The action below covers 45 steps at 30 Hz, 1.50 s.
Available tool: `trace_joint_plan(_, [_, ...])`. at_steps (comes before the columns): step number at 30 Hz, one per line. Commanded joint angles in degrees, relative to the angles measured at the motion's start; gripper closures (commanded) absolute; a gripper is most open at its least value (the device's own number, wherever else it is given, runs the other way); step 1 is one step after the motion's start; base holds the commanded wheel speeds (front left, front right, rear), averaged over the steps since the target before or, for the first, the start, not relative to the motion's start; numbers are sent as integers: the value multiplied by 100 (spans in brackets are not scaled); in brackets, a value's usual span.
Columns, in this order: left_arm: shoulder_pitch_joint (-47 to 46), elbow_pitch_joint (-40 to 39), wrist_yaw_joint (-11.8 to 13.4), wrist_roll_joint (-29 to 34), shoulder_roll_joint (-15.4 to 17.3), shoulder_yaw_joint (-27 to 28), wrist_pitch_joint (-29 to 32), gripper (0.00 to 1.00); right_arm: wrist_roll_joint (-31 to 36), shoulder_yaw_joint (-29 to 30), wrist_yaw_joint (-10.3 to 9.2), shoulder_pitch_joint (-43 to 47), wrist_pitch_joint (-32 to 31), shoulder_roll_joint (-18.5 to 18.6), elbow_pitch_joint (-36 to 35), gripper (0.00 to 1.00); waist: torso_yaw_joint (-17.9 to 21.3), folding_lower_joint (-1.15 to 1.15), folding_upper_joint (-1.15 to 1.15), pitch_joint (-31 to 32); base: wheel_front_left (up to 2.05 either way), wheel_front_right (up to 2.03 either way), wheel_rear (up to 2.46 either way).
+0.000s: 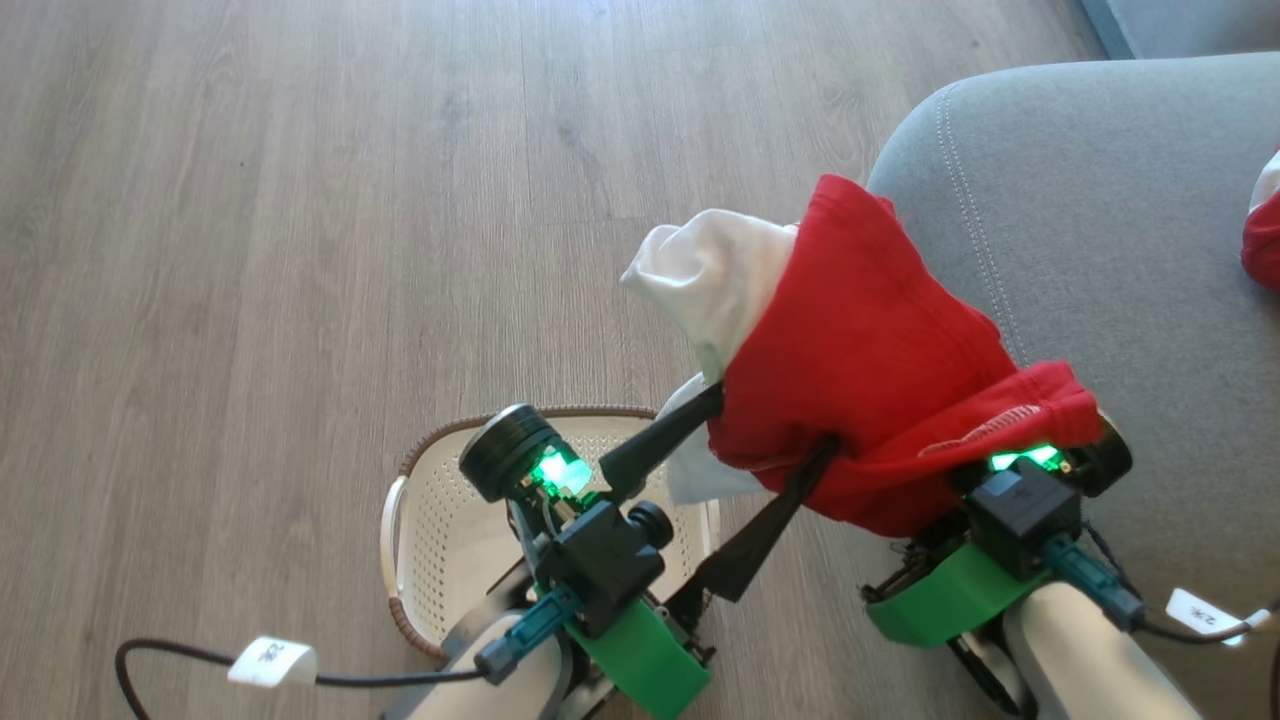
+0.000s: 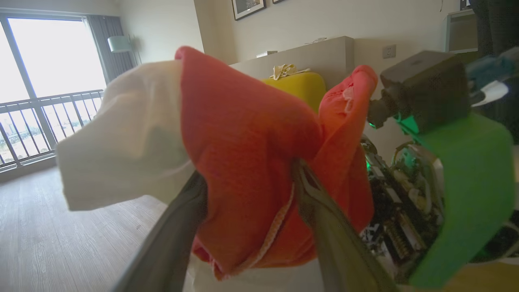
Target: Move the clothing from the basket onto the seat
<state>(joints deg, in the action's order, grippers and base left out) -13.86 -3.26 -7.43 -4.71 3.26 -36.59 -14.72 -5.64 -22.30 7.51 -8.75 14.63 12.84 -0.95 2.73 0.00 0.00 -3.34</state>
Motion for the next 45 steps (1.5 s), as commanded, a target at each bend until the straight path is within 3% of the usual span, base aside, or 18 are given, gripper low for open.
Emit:
trace_joint_plan(1, [-148, -156, -5, 10, -38, 249, -28, 0, -53, -18, -2, -77, 37, -24, -235, 100, 1, 0, 0, 5, 0, 0, 0])
trace_joint_plan(22, [-61, 14, -5, 81, -38, 360, -28, 0, -1001, 1039, -2, -3, 37, -329, -585, 100, 60, 0, 0, 93, 0, 0, 0])
trace_joint_plan(45, [187, 418, -5, 203, 114, 265, -28, 0, -1140, 2466, -2, 178, 37, -118, -808, 100, 323, 0, 0, 90, 0, 0, 0])
